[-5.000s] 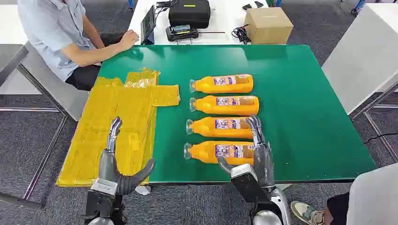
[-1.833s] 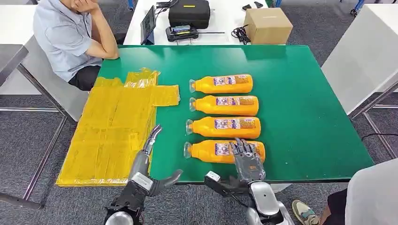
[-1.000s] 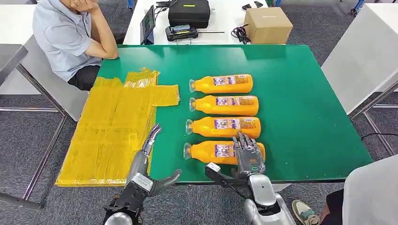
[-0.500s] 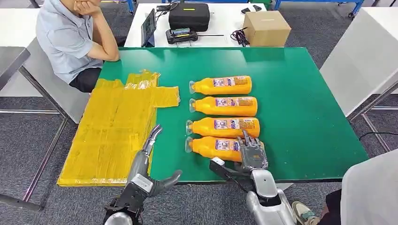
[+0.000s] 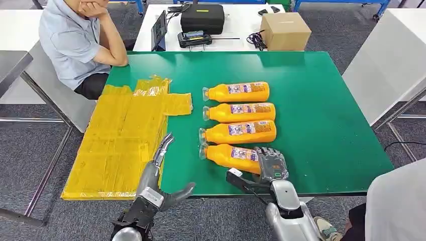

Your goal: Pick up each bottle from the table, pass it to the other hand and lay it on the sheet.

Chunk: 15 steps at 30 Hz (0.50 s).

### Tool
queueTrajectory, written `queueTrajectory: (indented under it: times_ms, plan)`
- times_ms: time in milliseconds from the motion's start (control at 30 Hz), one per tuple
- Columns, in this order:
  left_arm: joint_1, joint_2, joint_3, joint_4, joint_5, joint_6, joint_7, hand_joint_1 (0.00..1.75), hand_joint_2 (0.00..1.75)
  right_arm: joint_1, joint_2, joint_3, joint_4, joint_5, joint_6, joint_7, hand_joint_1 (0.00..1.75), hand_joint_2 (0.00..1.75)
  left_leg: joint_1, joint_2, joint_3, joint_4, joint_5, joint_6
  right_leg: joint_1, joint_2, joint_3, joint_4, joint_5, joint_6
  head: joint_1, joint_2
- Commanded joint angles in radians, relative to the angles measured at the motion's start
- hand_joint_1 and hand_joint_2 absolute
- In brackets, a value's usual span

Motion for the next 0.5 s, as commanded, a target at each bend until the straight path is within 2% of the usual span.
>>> queueTrajectory:
  times_ms: [33, 133, 200, 233, 267, 333, 367, 433, 467, 500]
  plan:
    - [-0.039, -0.020, -0.014, 0.088, 0.020, -0.016, -0.016, 0.00, 1.75, 0.122, -0.038, -0.052, 0.140, -0.210, 0.048, -0.112, 1.75, 1.75, 0.002, -0.007, 0.003, -0.002, 0.000, -0.001, 0.002, -0.008, 0.006, -0.003, -0.002, -0.001, 0.000, 0.000]
    - [-0.062, -0.020, -0.017, 0.136, 0.135, -0.012, -0.014, 0.00, 1.75, 0.191, -0.068, -0.045, 0.078, -0.464, 0.107, -0.269, 1.75, 1.75, 0.003, -0.010, 0.006, -0.002, -0.002, -0.001, 0.003, -0.010, 0.010, -0.005, -0.003, -0.001, 0.000, 0.000]
    - [-0.076, -0.020, -0.018, 0.173, 0.185, -0.009, 0.002, 0.00, 1.75, 0.231, -0.081, -0.005, -0.010, -0.585, 0.137, -0.307, 1.75, 1.75, 0.003, -0.011, 0.009, -0.002, -0.003, -0.001, 0.003, -0.012, 0.013, -0.006, -0.004, -0.002, 0.000, 0.000]
    - [-0.078, -0.020, -0.017, 0.179, 0.187, -0.008, 0.001, 0.00, 1.75, 0.236, -0.084, 0.004, -0.028, -0.593, 0.141, -0.294, 1.75, 1.75, 0.003, -0.006, 0.012, -0.002, -0.005, -0.001, 0.004, -0.008, 0.015, -0.005, -0.006, -0.005, 0.001, 0.000]
    - [-0.079, -0.020, -0.017, 0.183, 0.189, -0.007, 0.000, 0.00, 1.75, 0.238, -0.086, 0.014, -0.044, -0.601, 0.146, -0.279, 1.75, 1.75, 0.004, -0.006, 0.012, -0.002, -0.006, -0.002, 0.004, -0.008, 0.014, -0.006, -0.005, -0.006, 0.001, 0.000]
    - [-0.079, -0.020, -0.016, 0.182, 0.189, -0.006, 0.000, 0.00, 1.75, 0.236, -0.091, 0.026, -0.050, -0.610, 0.148, -0.268, 1.75, 1.75, 0.004, 0.005, 0.021, -0.001, -0.013, -0.002, 0.004, 0.006, 0.020, -0.003, -0.006, -0.006, 0.001, 0.000]
    - [-0.079, -0.020, -0.016, 0.182, 0.189, -0.006, 0.000, 0.00, 1.75, 0.236, -0.091, 0.026, -0.050, -0.610, 0.148, -0.268, 1.75, 1.75, 0.004, 0.004, 0.016, -0.001, -0.013, -0.003, 0.004, 0.004, 0.017, -0.004, -0.005, -0.007, 0.000, 0.000]
    - [-0.077, -0.020, -0.016, 0.177, 0.188, -0.006, 0.000, 0.00, 1.75, 0.231, -0.095, 0.033, -0.045, -0.616, 0.148, -0.263, 1.75, 1.75, 0.005, 0.010, 0.027, 0.001, -0.018, -0.004, 0.007, 0.011, 0.025, -0.003, -0.008, -0.006, 0.001, 0.000]
    - [-0.077, -0.020, -0.016, 0.177, 0.188, -0.006, 0.000, 0.00, 1.75, 0.231, -0.095, 0.033, -0.045, -0.616, 0.148, -0.263, 1.75, 1.75, 0.006, 0.006, 0.021, 0.000, -0.016, -0.005, 0.007, 0.006, 0.021, -0.004, -0.007, -0.007, 0.000, 0.000]
    - [-0.077, -0.020, -0.016, 0.177, 0.188, -0.006, 0.000, 0.00, 1.75, 0.231, -0.095, 0.033, -0.045, -0.616, 0.148, -0.263, 1.75, 1.75, 0.006, 0.008, 0.030, 0.000, -0.019, -0.005, 0.007, 0.009, 0.029, -0.003, -0.011, -0.006, 0.000, 0.000]
